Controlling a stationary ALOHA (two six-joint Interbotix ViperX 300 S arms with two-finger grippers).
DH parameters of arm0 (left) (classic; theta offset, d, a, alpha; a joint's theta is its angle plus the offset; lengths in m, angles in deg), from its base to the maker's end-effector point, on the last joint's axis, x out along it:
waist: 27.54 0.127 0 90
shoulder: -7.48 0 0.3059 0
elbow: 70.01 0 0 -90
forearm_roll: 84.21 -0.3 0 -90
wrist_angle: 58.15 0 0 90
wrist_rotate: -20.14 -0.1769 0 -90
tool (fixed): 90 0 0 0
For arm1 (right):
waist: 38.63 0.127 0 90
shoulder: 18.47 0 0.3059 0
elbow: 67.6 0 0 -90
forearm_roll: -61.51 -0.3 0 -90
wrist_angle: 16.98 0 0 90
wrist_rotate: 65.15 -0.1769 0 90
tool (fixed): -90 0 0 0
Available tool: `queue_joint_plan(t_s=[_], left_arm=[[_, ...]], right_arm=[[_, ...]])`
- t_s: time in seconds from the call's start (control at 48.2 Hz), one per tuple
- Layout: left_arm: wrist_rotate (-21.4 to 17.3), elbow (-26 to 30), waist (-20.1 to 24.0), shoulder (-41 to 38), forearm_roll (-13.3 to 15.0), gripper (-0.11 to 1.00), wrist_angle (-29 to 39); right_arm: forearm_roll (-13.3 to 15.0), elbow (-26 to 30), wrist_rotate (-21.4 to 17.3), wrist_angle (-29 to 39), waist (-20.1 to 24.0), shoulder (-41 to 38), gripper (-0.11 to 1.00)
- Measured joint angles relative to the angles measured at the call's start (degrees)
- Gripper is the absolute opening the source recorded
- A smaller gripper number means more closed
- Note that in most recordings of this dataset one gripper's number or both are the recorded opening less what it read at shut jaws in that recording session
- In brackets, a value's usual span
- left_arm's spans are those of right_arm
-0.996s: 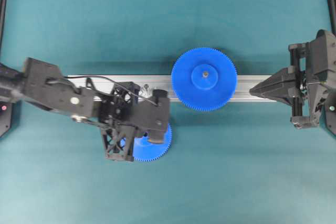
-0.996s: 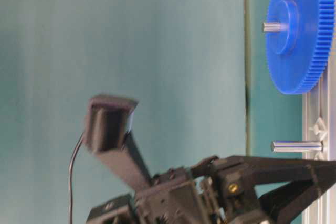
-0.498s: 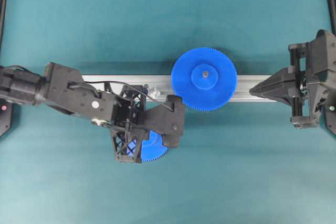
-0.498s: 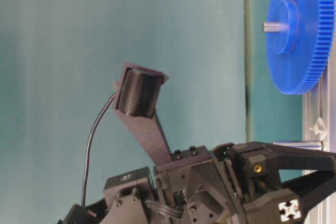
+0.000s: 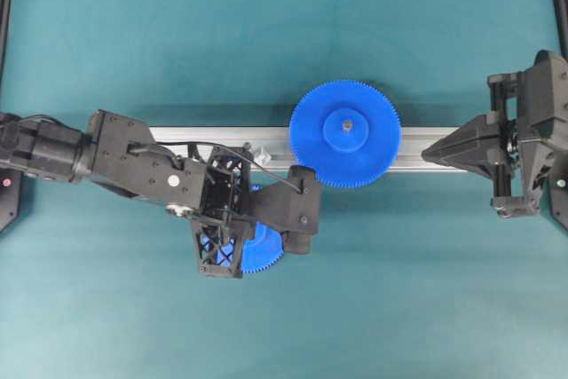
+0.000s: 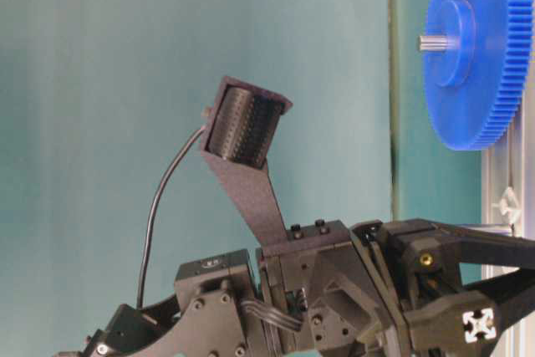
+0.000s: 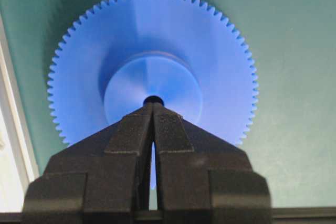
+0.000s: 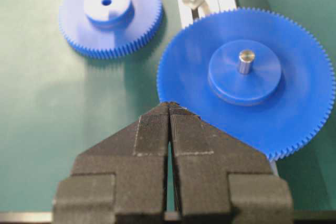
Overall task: Insert the small gear onto the shaft.
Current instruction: 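Lower the left gripper over the small blue gear's hub, then close the left gripper on the gear hub and lift it upright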
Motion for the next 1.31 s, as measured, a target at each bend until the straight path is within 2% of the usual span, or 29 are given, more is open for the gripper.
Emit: queue_joint_plan(t_s=[0.767,0.933,1.037,1.245,1.307], left_arm=[[0.0,0.09,-0.09,-0.79,-0.09,-0.02,0.7],[0.0,0.18,-0.09,-0.88,0.0,0.05,-0.09],[0.0,0.18,0.0,-0.88,-0.09,0.21,-1.23],[0.62,-0.18,-0.09,-1.05,-0.09,0.81,-2.37],[1.32,-0.35,-0.09,-1.14,-0.09,0.91,-2.37]], right_arm=[[0.09,0.0,-0.09,0.0,0.0,0.26,0.0],[0.09,0.0,-0.09,0.0,0.0,0.26,0.0],[0.0,0.0,-0.09,-0.09,0.0,0.26,0.0],[0.0,0.0,-0.09,-0.09,0.0,0.26,0.0],[0.0,0.0,-0.09,0.0,0.0,0.26,0.0]])
